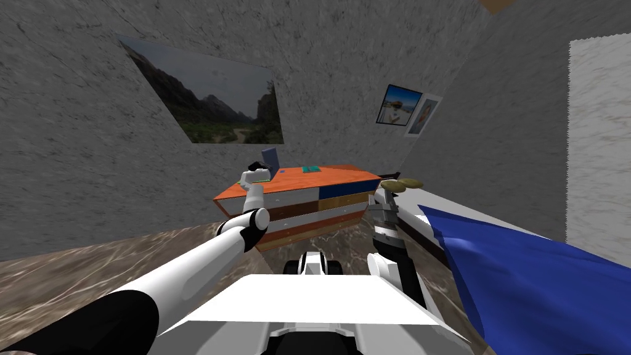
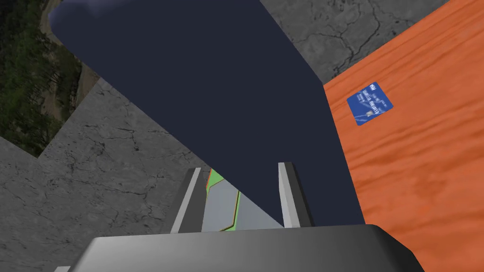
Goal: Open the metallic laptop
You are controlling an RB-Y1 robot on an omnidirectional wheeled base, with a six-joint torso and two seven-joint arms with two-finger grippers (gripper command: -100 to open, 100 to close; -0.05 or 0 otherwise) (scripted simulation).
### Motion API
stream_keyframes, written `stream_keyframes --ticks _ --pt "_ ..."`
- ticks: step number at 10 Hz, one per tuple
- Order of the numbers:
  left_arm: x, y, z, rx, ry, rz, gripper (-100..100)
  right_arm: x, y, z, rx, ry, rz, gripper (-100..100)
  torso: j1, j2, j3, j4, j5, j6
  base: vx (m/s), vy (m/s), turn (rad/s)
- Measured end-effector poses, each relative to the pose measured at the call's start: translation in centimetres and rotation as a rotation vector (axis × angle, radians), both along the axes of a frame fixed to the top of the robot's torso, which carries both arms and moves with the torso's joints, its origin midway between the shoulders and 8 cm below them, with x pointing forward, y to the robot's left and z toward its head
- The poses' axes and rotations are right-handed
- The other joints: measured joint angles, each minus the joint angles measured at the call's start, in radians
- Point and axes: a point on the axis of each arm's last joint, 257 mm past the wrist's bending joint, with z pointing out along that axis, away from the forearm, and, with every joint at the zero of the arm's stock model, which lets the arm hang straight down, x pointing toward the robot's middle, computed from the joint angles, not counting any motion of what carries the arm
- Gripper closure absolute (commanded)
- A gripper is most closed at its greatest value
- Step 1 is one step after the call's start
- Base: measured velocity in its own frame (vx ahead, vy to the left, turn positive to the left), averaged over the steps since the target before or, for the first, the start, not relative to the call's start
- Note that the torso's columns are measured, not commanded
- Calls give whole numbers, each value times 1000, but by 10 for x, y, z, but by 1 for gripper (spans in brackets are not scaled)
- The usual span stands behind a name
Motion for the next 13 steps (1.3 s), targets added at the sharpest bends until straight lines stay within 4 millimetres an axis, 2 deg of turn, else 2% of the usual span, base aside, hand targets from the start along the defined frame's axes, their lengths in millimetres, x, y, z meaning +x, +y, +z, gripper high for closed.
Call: stream_keyframes --ticks 7,13 --pt "-3 -1 2 -234 -59 -2 100 0 0 0 0 0 0 0 -2 -3 -2 -2 0 1 -13 55 -1" --pt "-6 -5 -17 -486 -123 -8 100 0 0 0 0 0 0 0 4 -5 -3 -4 3 -2 -4 69 -3"
